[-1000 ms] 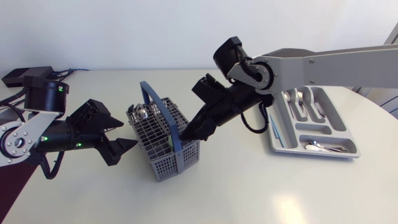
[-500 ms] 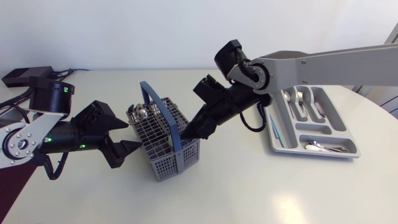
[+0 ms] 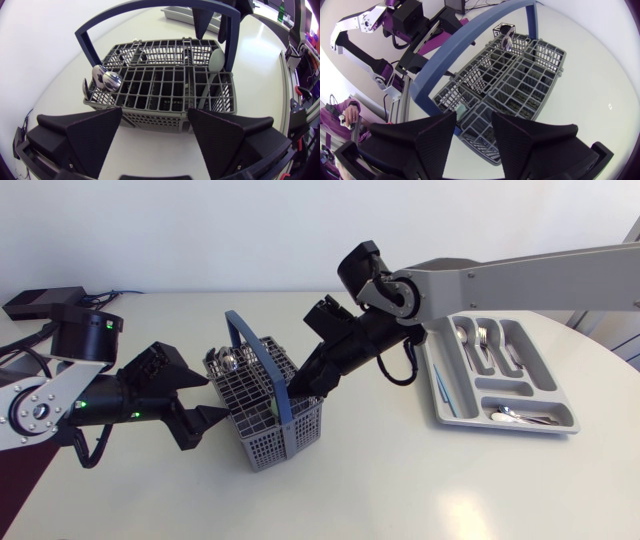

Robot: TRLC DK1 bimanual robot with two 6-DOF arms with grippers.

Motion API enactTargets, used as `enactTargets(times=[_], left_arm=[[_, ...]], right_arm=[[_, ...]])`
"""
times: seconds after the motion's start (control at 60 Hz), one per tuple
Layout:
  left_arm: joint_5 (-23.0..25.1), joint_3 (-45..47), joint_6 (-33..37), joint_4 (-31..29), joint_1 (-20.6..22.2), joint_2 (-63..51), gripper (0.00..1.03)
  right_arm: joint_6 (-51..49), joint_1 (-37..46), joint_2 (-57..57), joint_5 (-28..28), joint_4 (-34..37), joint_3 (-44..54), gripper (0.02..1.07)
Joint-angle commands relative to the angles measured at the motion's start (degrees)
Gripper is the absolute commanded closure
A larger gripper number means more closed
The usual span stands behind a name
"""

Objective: Transfer all utensils from the basket to the drawer tray.

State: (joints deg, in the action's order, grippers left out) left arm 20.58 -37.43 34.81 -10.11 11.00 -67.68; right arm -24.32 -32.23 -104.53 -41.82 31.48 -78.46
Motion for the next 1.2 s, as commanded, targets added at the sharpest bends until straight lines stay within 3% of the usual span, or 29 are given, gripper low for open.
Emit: enactTargets(times=[0.0, 0.75, 0.95, 1.183], left_arm=[[0.3, 0.9, 1.4, 0.3, 0.8, -1.7, 0.10], [0.3, 0.2, 0.5, 1.8, 3.1, -3.8, 0.10], [0.3, 0.1, 0.3, 2.3, 3.3, -4.2, 0.10], [0.3, -0.3, 0.1, 2.3, 3.6, -4.2, 0.10]], right_arm=[[-1.3, -0.8, -1.1, -1.1, 0.8, -1.0, 0.54], [-8.2, -2.7, -2.3, -3.8, 9.5, -1.7, 0.54], [-9.2, -2.8, -2.3, -3.8, 11.2, -1.5, 0.61], [-10.1, -2.9, -1.6, -3.3, 13.0, -0.2, 0.61]])
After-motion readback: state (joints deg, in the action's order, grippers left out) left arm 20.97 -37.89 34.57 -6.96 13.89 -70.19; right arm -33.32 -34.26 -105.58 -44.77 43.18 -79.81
